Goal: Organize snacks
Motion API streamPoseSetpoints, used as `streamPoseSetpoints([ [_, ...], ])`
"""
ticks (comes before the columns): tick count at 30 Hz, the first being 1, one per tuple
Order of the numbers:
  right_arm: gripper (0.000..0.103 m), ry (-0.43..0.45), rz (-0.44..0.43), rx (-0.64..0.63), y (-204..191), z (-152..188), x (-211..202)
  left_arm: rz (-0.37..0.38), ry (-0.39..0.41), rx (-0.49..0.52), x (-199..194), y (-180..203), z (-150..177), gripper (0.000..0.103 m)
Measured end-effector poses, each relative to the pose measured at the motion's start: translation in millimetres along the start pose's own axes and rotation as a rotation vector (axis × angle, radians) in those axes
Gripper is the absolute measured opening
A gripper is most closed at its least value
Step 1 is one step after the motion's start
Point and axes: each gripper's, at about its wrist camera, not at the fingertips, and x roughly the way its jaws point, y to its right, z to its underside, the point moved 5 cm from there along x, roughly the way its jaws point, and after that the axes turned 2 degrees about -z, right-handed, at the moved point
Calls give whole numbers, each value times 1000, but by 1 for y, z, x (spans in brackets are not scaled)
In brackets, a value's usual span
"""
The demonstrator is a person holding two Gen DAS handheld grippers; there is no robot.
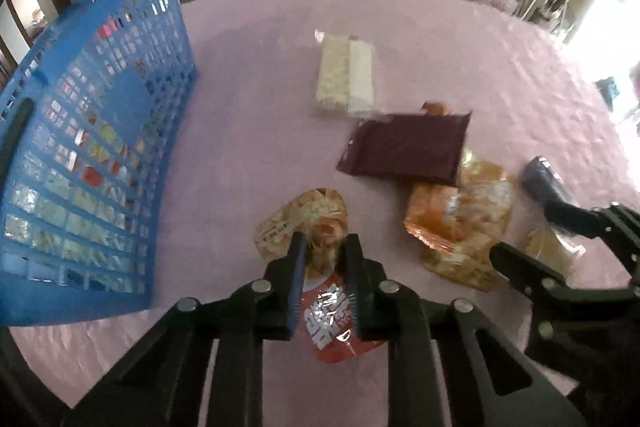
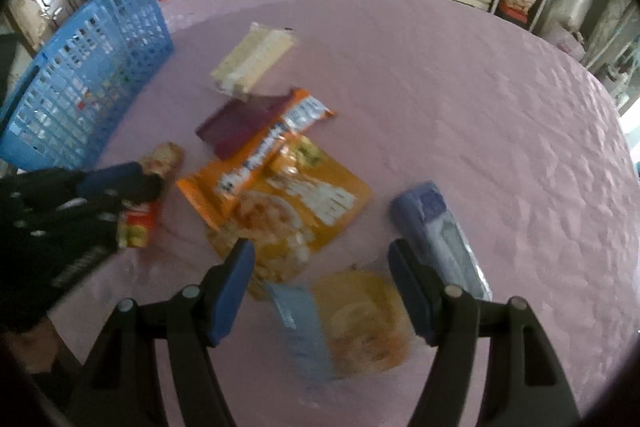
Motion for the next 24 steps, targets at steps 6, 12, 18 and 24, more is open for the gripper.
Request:
streamPoseSetpoints([
  [6,74,-18,-36,-23,-1,-5,-10,72,44,-1,-24,-19,12,15],
  [12,93,-38,-2,-326,-36,-16,-10,124,54,14,-31,-18,17,15],
  [18,93,-117,-16,-480,-47,-21,14,136,40,19,-32,-17,26,15],
  [24,93,-165,-39,-581,-45,-27,33,152,51,35,-31,-7,28,15],
])
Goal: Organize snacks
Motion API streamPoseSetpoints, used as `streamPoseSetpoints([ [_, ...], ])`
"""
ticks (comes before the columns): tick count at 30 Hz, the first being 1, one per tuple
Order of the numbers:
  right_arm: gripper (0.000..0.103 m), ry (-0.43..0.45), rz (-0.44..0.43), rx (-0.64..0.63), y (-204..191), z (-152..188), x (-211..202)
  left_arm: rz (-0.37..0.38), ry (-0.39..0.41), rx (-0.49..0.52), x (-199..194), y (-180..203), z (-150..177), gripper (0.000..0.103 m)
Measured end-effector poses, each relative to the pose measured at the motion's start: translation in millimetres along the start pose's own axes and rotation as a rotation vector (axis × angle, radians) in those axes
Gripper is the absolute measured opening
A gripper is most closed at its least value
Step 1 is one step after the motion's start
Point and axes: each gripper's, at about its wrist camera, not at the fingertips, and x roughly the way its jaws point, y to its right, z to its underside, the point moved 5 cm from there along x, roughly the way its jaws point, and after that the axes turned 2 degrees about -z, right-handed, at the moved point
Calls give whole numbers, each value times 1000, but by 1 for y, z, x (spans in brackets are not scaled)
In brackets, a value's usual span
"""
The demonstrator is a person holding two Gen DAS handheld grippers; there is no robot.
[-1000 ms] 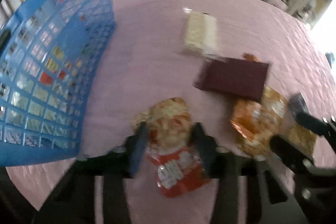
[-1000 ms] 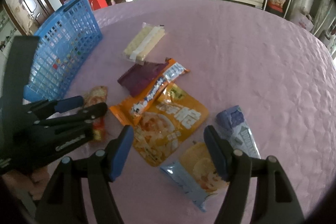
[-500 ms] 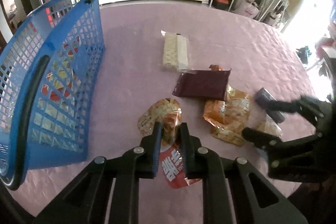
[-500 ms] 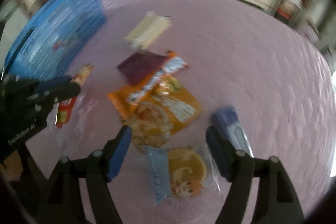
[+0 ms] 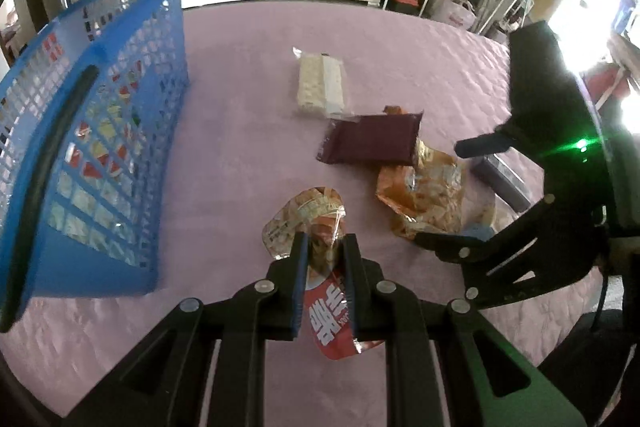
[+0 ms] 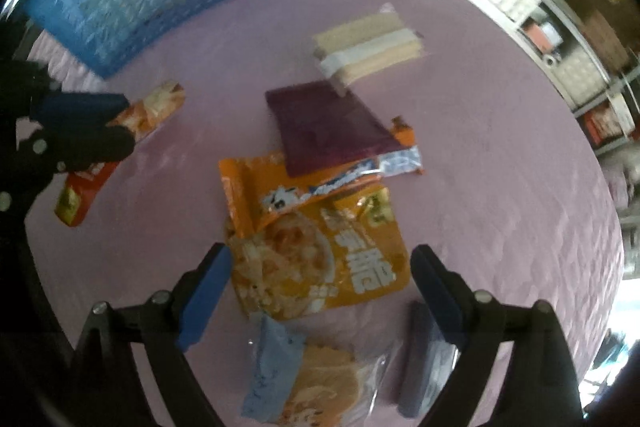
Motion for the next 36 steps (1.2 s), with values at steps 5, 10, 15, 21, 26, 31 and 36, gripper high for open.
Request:
streamPoseSetpoints([
  [5,96,-25,-64,-37,5,-4,8,24,-31,-19,9,3,2,15],
  [10,103,-14,-109,-27,18,-10,17,4,-40,6,15,10,2,15],
  [15,98,37,-114,-33,16,-8,14,2,-44,10,21,13,0,15],
  [21,87,24,-114,-62,1,12,5,-7,-44,18,26,12,-1,15],
  [26,71,-3,-122,-107,-10,13,6,-3,-45,17,26,10,3,15],
  [31,49,18,-126,-130,-26,18,-2,1,-45,13,25,7,4,15],
  [36,41,27,-143,-91,-35,23,-4,6,-34,9,14,2,4,15],
])
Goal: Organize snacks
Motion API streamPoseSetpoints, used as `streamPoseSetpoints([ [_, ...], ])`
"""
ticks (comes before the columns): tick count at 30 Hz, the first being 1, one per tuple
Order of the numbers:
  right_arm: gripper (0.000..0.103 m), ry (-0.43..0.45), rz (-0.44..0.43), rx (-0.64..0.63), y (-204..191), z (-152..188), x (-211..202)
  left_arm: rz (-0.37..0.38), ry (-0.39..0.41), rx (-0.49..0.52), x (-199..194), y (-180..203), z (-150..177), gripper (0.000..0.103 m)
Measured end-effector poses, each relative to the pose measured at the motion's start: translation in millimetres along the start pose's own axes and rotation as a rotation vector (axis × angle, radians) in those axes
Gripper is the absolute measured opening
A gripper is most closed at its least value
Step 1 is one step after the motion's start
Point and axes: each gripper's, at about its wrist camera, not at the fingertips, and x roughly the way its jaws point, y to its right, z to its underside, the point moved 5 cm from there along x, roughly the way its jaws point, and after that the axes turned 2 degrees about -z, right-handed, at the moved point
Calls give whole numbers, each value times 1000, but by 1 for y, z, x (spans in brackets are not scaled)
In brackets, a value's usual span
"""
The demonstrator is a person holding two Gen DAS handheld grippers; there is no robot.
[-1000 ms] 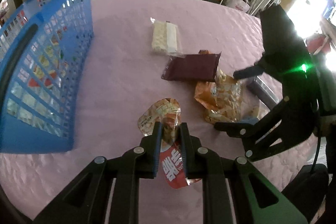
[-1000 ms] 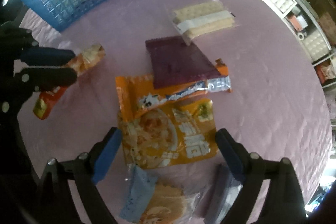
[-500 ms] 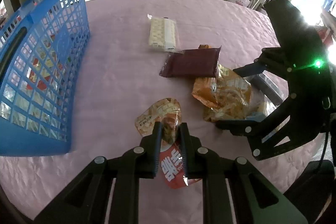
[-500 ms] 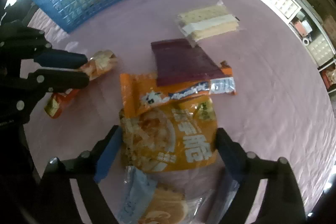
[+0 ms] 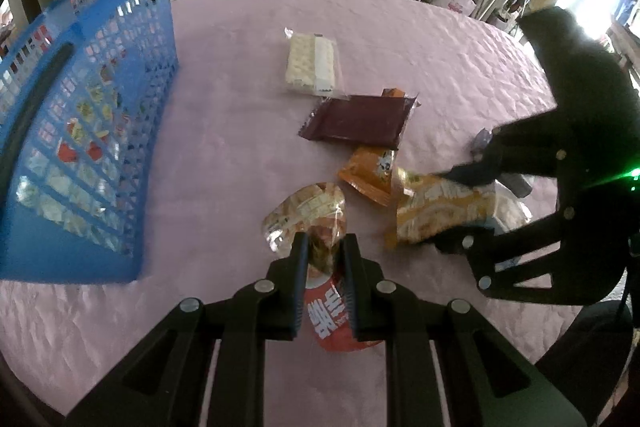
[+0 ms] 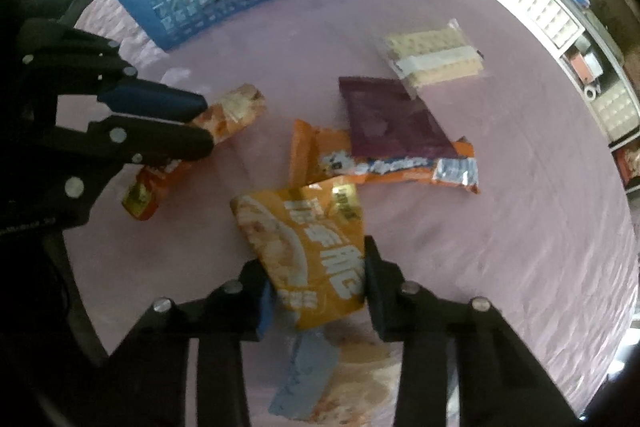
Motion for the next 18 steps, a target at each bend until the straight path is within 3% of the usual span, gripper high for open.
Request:
streamPoseSetpoints([
  [4,41,15,-30,24,-11,5,-8,14,37,3,-23,0,1,15],
  [18,41,185,104,124,-52,-5,-111,53,242,105,-134,9,17,6],
])
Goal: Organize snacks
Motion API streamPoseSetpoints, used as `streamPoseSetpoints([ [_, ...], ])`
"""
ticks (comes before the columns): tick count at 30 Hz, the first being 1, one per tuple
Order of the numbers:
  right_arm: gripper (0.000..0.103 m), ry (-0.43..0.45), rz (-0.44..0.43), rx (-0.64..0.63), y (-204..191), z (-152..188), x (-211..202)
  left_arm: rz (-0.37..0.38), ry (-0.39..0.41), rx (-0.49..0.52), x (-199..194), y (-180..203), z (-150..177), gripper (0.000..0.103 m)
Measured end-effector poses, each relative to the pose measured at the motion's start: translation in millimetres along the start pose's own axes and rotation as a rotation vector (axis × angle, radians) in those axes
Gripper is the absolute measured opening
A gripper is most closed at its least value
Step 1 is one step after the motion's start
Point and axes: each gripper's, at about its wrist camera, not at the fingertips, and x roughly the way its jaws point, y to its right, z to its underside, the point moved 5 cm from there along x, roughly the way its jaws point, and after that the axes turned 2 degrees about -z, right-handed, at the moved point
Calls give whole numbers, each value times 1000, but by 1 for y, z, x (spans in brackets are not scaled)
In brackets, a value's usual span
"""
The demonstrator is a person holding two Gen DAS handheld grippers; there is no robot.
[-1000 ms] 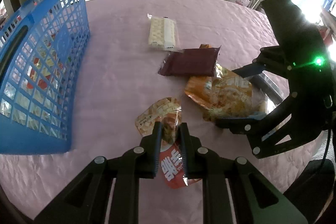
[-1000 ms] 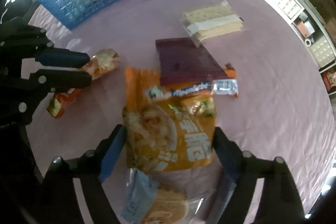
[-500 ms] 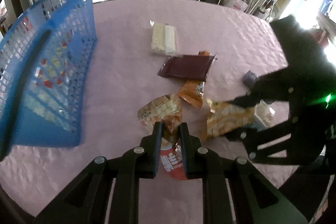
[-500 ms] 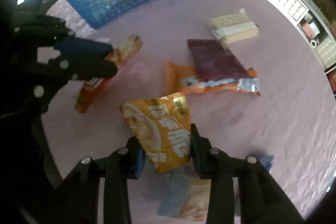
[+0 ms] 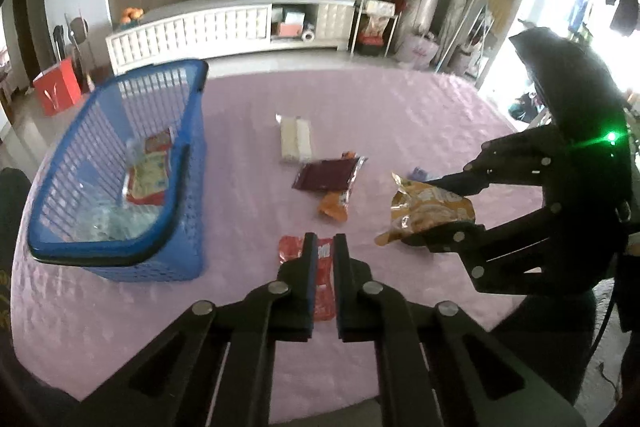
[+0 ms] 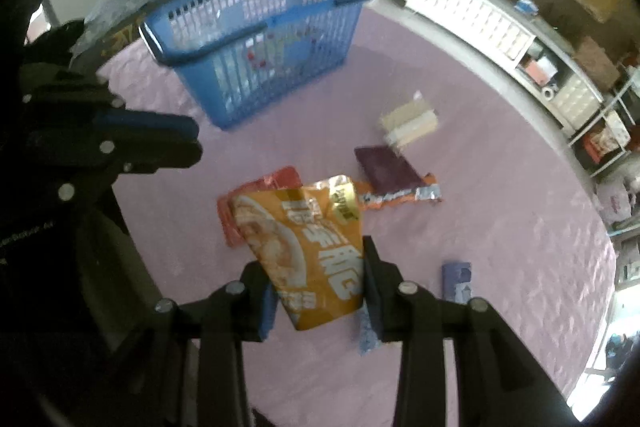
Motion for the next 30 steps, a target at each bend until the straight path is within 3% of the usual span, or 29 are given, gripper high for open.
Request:
streamPoseSetpoints([
  [6,41,90,7,71,-9,-20,-36,-6,56,-14,-36,-20,-12,6],
  [15,41,202,48,88,-31,-78,-55,-73,103,-27,-67,-66,-27,6],
  [20,41,231,42,78,-48,-115,-46,-107,98,-54,-72,-108,-32,6],
  [30,41,185,50,53,-57,-169,4,-125,50,-157,-53,-189,-40,6],
])
